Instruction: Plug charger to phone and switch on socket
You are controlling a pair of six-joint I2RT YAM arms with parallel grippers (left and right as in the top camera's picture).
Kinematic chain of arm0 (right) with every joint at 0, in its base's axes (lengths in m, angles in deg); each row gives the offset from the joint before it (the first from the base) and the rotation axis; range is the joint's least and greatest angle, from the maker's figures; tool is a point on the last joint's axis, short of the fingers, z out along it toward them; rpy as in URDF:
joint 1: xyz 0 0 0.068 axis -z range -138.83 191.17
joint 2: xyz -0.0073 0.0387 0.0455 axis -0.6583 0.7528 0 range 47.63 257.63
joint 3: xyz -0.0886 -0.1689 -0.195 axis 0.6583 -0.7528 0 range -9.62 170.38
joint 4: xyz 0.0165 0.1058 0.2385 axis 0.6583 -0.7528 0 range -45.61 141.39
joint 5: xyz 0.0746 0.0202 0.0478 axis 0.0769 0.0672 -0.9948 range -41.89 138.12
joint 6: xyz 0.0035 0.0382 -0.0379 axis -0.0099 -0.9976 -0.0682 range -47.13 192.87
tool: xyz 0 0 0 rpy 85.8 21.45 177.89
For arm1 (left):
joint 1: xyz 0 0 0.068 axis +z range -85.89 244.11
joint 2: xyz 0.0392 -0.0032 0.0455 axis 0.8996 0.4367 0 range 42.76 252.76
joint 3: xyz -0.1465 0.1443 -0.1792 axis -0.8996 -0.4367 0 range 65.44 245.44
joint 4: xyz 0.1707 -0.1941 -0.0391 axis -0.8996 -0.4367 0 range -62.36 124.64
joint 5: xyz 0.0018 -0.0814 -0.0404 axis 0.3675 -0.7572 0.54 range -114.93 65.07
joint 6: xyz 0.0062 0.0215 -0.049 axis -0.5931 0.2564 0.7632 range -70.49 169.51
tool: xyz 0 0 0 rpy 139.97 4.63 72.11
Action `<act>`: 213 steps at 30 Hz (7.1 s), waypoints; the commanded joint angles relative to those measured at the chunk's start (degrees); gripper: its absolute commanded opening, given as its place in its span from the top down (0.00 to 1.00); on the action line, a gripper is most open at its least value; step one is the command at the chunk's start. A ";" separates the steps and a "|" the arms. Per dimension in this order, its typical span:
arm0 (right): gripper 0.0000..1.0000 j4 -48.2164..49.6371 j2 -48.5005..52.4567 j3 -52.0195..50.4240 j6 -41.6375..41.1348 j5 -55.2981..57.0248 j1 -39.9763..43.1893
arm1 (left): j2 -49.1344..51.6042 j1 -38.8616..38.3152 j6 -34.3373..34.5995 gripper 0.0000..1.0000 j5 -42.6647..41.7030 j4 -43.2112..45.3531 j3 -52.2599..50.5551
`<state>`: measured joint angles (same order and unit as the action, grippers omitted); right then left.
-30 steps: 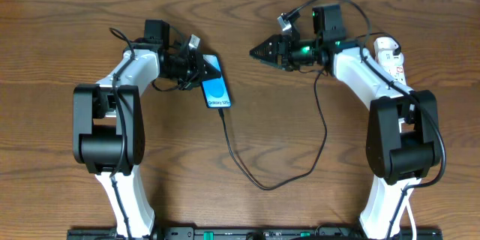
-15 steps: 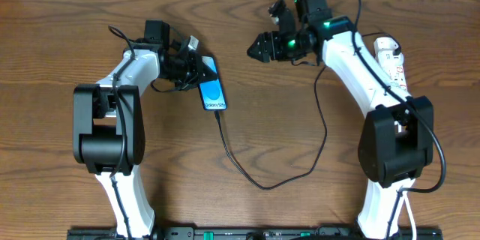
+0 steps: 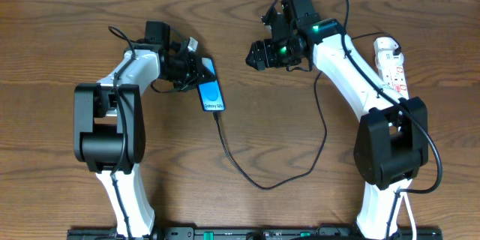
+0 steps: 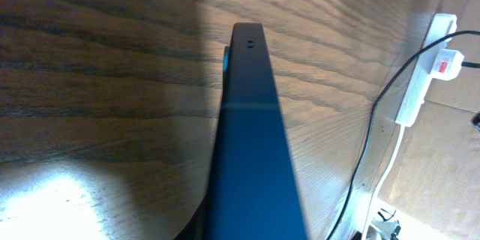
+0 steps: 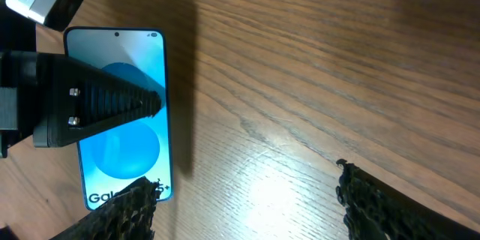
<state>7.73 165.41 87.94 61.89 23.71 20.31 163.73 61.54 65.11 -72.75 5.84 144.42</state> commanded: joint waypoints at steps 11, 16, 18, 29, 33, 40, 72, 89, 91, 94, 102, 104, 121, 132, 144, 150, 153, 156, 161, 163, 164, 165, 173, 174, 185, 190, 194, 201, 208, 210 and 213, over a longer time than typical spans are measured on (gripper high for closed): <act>0.25 -2.03 0.20 0.98 0.98 1.99 -0.61 | 4.52 0.02 -0.74 0.93 -0.31 0.59 -0.02; 0.24 -2.08 0.20 0.98 0.98 1.99 -0.63 | 4.52 0.00 -0.76 0.86 1.25 0.57 -0.02; 0.24 -2.05 0.20 0.98 0.98 1.99 -0.63 | 4.52 0.02 -0.76 0.79 1.46 0.57 -0.02; 0.21 -2.32 0.20 0.98 1.01 2.03 -0.61 | 4.52 0.02 -0.76 0.71 3.78 0.35 0.00; 0.19 -2.54 0.20 0.98 1.03 2.05 -0.61 | 4.52 0.02 -0.76 0.71 7.72 -0.74 0.00; 0.17 -2.51 0.20 0.98 1.03 2.71 -0.61 | 4.52 0.02 -0.76 0.69 17.03 -3.61 0.00; 0.20 -3.19 0.09 0.98 2.12 3.06 -0.50 | 3.30 0.42 -3.17 0.64 32.50 -12.85 4.92; 0.64 -8.28 -8.98 1.01 3.41 3.13 4.74 | -24.68 0.87 -2.89 0.64 34.36 -22.40 12.76; 0.78 -9.35 -10.99 1.01 3.41 3.28 7.04 | -28.02 0.87 -2.89 0.63 34.34 -22.47 12.76; 0.94 -10.84 -13.14 1.01 3.61 4.35 10.49 | -31.19 0.87 -2.89 0.59 34.34 -22.84 12.76; 0.99 -15.15 -15.32 0.98 3.56 8.02 22.71 | -33.38 0.87 -2.89 0.30 34.36 -25.81 12.76; 0.99 -15.76 -15.21 0.90 3.56 8.00 26.05 | -33.38 0.87 -2.89 0.13 34.36 -26.27 12.76; 0.99 -13.53 -11.76 -1.86 1.62 6.23 45.77 | -33.38 0.87 -2.91 0.09 34.38 -26.45 12.74; 0.99 -9.25 -4.44 -2.75 1.70 1.53 51.60 | -33.38 0.87 -2.91 0.08 34.38 -26.45 12.74; 0.99 -2.10 5.92 -2.78 5.07 -6.23 51.95 | -33.38 0.87 -2.89 0.08 34.38 -26.43 12.76; 0.99 0.83 9.35 -2.80 6.27 -7.80 51.95 | -33.38 0.87 -2.89 0.08 34.38 -26.43 12.76; 0.99 1.77 9.84 -2.80 6.40 -8.37 51.95 | -33.38 0.87 -2.91 0.08 34.38 -26.43 12.76; 0.99 2.36 9.86 -2.80 6.38 -8.96 51.93 | -33.38 0.87 -2.89 0.08 34.36 -26.43 12.74; 0.99 2.89 9.86 -2.82 6.40 -9.20 51.89 | -33.38 0.87 -2.91 0.08 34.36 -26.43 12.76; 0.99 2.89 9.86 -2.89 6.40 -9.20 51.87 | -33.38 0.87 -2.89 0.08 34.38 -26.43 12.76; 0.99 3.04 9.86 -3.06 6.38 -9.20 51.84 | -33.38 0.87 -2.89 0.08 34.36 -26.43 12.74; 0.99 3.26 9.86 -3.21 6.38 -9.20 51.82 | -33.38 0.87 -2.89 0.08 34.36 -26.43 12.76; 0.99 4.35 9.86 -5.31 7.06 -9.18 50.88 | -33.38 0.87 -2.89 0.08 34.36 -26.43 12.74; 0.99 4.55 9.86 -5.51 7.06 -9.18 50.80 | -33.38 0.87 -2.89 0.08 34.36 -26.43 12.76; 0.99 4.63 9.86 -5.97 7.65 -9.18 50.56 | -33.38 0.87 -2.91 0.08 34.36 -26.43 12.76; 0.99 4.68 9.86 -6.62 8.83 -9.18 49.86 | -33.38 0.87 -2.89 0.08 34.36 -26.43 12.76; 0.99 5.38 9.86 -7.58 9.51 -8.92 49.22 | -33.38 0.87 -2.89 0.08 34.36 -26.43 12.76; 0.99 6.45 9.86 -8.98 10.54 -8.98 48.09 | -33.38 0.87 -2.89 0.08 34.36 -26.43 12.74; 0.99 6.29 9.86 -8.98 10.60 -8.98 46.86 | -33.38 0.87 -2.89 0.08 34.36 -26.43 12.74; 0.99 5.86 9.86 -8.98 10.23 -8.96 46.73 | -33.38 0.87 -2.89 0.08 34.36 -26.43 12.74; 0.99 4.85 9.86 -8.98 9.73 -8.98 46.62 | -33.38 0.87 -2.89 0.08 34.36 -26.43 12.74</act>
<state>15.07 173.89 81.36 71.00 16.85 70.36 130.83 62.39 62.75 -38.69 -20.50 156.73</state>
